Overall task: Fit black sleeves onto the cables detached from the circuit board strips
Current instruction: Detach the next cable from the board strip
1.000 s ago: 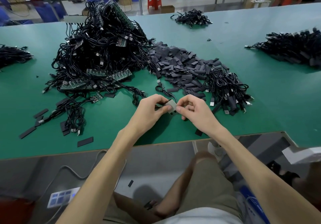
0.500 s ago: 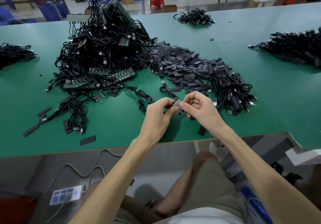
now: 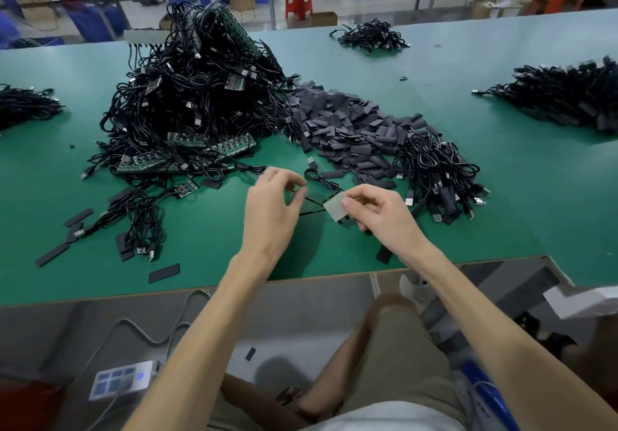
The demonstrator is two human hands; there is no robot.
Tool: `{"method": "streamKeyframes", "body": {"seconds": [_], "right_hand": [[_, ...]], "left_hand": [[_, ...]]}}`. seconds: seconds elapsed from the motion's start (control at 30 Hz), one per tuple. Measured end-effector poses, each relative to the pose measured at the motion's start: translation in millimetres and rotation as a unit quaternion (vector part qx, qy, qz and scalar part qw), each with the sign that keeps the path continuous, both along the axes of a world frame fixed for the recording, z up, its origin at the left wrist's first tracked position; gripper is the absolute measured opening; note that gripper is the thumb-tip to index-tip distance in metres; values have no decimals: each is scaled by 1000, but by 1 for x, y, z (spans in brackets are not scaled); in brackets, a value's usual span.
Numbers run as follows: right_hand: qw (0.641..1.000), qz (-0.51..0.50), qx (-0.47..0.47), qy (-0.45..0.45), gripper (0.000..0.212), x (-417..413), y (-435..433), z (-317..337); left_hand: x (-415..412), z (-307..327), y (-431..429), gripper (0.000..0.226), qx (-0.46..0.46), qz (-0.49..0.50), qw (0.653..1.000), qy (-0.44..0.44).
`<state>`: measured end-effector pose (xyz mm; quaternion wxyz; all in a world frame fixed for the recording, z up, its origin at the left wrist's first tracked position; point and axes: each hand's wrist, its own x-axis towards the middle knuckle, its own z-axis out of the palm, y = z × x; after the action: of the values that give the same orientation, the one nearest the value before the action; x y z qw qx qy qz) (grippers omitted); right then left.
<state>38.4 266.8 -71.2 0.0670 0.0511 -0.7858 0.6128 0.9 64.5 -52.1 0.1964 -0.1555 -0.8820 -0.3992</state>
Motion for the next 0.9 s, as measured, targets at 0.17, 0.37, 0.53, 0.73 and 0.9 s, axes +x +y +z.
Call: {"method": "streamKeyframes", "body": {"seconds": [0.17,0.37,0.53,0.73,0.9], "right_hand": [[1000,8,8,-6,12,1,-1,2],[1000,12,15,-7,11,1,0,2],[1000,-6,4,0,14,0,3,1],[999,-19,-32,4,21,1,3,3],[992,-30,-120,9,17,2,5,4]], "left_hand": [[-14,-1,-12,27,-84,56,995,17],[-27,-12,-30,28,-37,72,994,-69],[-25,-13,-28,24,-36,30,997,-61],[-20,-14,-26,21,-36,-32,999,-17],[-20,-14,-27,26,-2,-68,996,-52]]}}
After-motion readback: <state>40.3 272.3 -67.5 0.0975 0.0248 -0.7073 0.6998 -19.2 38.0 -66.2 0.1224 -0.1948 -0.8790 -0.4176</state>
